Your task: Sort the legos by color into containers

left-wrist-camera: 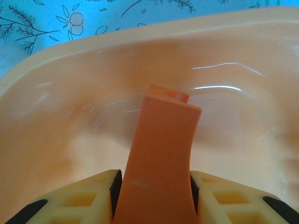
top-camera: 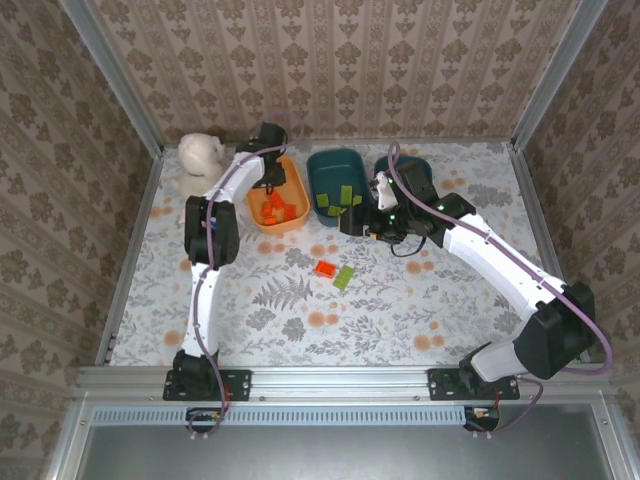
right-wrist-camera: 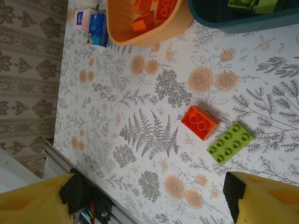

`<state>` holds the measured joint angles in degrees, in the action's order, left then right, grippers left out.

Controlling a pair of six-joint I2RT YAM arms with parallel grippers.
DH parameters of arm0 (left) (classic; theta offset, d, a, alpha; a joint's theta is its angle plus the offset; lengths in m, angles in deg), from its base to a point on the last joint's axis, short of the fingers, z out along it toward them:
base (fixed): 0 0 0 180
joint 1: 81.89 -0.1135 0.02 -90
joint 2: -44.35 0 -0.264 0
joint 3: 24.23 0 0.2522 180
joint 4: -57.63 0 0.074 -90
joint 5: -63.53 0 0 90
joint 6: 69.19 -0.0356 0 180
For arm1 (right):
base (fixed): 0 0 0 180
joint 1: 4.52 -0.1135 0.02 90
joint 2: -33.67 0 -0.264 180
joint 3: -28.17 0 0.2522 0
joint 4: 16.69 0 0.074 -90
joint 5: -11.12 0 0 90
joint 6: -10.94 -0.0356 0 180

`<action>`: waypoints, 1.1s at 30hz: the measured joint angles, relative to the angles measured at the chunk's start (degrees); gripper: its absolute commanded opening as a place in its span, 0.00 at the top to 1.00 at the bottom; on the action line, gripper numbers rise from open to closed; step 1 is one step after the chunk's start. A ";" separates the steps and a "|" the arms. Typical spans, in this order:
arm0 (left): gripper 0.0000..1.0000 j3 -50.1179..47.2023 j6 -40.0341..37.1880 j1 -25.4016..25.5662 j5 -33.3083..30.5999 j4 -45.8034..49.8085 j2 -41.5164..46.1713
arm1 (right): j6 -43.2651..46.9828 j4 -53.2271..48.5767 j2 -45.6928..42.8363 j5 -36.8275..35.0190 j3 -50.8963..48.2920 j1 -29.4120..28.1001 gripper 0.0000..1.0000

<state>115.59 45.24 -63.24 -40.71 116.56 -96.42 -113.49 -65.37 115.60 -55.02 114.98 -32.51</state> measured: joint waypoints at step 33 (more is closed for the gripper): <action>0.31 -27.98 9.29 4.31 4.20 -8.61 39.87 | 3.43 -15.52 11.72 -13.51 2.19 -10.05 0.30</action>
<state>87.61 54.52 -58.93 -36.51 107.95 -56.55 -110.06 -80.89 127.31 -68.53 117.17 -42.56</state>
